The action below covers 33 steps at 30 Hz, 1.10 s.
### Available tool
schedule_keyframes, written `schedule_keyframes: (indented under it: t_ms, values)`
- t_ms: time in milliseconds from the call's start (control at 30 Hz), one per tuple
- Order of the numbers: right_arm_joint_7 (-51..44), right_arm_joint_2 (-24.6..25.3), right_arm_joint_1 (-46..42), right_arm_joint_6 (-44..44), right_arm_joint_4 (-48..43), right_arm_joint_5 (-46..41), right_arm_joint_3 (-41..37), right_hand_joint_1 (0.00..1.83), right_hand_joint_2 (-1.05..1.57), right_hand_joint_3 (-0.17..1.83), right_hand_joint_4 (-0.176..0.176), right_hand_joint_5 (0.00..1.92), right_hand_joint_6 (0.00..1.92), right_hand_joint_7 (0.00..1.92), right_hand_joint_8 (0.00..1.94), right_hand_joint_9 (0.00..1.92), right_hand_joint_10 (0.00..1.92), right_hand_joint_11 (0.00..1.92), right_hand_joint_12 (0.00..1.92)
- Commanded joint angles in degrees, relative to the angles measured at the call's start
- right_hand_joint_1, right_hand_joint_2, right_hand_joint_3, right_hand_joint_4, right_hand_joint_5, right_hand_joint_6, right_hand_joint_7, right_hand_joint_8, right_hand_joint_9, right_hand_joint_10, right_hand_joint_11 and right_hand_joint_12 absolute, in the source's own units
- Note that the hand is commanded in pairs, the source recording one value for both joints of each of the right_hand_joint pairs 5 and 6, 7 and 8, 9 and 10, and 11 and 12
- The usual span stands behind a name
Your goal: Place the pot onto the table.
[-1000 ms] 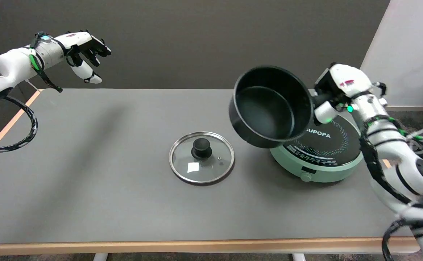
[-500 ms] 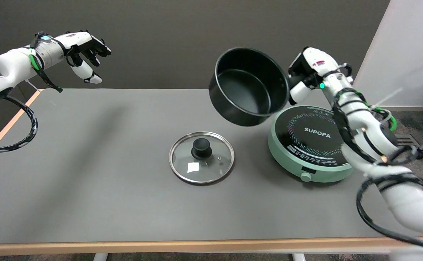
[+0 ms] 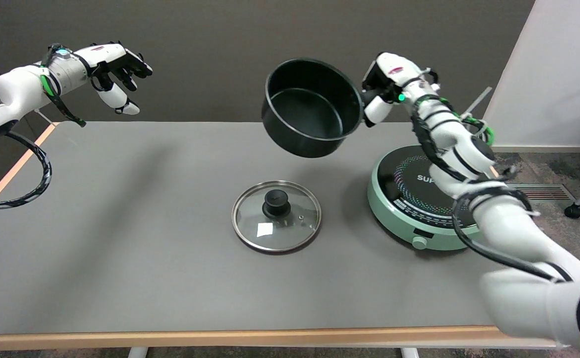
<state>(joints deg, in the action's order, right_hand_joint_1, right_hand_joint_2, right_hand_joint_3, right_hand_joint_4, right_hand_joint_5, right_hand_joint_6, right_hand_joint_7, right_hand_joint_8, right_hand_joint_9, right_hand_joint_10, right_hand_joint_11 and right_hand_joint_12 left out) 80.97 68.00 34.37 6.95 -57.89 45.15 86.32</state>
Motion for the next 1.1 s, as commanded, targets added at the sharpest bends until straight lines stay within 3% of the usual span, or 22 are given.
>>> schedule_keyframes:
  t_ms: [33, 433, 1100]
  values:
    - [0.37, 8.45, 19.07, 9.25, 25.33, 19.16, 2.68, 1.27, 0.01, 1.83, -0.11, 1.65, 1.65, 1.65, 1.65, 1.65, 1.65, 1.65, 1.65]
    - [3.22, 9.62, 20.67, 6.93, 30.33, 25.29, 2.25, 1.27, 0.14, 1.66, -0.098, 1.69, 1.69, 1.69, 1.69, 1.69, 1.69, 1.69, 1.69]
    - [3.62, 6.9, 22.42, -6.2, 37.45, 24.89, 0.93, 1.26, 0.35, 1.41, -0.083, 1.74, 1.74, 1.74, 1.74, 1.74, 1.74, 1.74, 1.74]
